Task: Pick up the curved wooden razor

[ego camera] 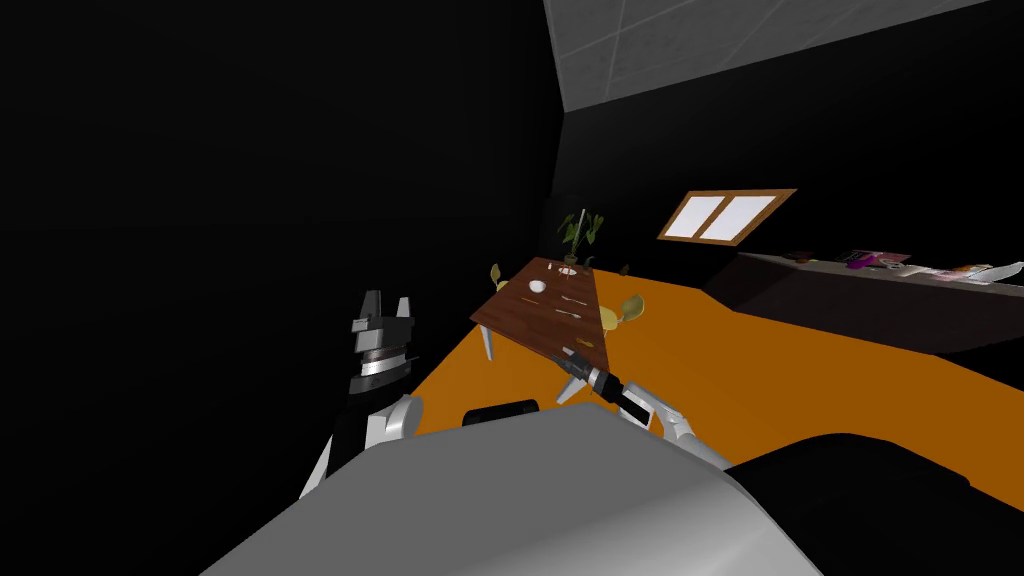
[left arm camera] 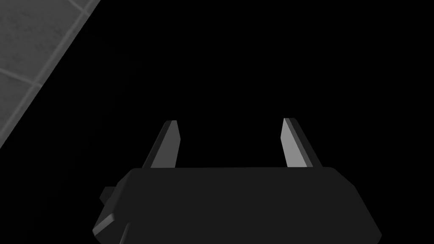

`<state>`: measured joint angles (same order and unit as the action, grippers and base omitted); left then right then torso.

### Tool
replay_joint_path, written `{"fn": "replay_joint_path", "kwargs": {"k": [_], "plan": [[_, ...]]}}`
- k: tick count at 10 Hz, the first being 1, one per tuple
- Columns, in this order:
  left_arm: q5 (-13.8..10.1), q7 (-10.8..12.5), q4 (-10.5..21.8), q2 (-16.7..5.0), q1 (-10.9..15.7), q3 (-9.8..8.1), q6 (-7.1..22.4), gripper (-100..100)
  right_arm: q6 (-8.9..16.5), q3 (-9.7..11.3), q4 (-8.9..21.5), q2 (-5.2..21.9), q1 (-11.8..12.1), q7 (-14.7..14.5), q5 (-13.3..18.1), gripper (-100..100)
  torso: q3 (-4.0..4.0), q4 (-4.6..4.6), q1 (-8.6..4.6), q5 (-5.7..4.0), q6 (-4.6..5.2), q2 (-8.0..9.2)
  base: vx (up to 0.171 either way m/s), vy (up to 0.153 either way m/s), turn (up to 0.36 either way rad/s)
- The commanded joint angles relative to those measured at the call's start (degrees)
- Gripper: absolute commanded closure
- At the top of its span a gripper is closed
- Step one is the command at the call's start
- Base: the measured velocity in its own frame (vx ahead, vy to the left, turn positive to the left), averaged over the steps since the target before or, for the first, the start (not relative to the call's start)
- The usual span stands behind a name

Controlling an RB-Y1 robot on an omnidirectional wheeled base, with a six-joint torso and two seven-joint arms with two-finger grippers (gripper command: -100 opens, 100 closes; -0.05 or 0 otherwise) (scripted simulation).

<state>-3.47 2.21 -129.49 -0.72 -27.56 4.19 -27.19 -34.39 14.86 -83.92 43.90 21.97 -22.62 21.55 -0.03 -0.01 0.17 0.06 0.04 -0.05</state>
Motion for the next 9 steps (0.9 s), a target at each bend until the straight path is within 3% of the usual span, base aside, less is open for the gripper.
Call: {"fn": "replay_joint_path", "kwargs": {"k": [1,4,6,9], "plan": [[0.0,0.0,0.0,0.0,0.0,0.0,0.0,0,-0.29,0.18,2.38,0.35,-0.69,0.0,0.09,-100,0.0,0.0,0.0,0.0,0.0,0.0,0.013,0.018,-0.026],[0.0,0.0,0.0,0.0,0.0,0.0,0.0,0,0.0,2.32,7.59,4.09,-1.81,-1.91,2.39,-100,0.01,0.0,-0.01,0.0,0.02,0.01,0.038,0.046,0.136],[0.0,0.0,0.0,0.0,0.0,0.0,0.0,0,0.0,2.32,10.19,4.09,-1.81,-1.91,2.39,-100,-0.03,-0.01,-0.01,0.0,0.0,-0.06,0.042,0.032,0.034],[0.0,0.0,0.0,0.0,0.0,0.0,0.0,0,0.43,4.46,16.71,7.45,-3.02,-3.42,4.69,-100,-0.01,0.0,-0.02,0.0,0.01,-0.01,0.044,0.046,0.135]]}}
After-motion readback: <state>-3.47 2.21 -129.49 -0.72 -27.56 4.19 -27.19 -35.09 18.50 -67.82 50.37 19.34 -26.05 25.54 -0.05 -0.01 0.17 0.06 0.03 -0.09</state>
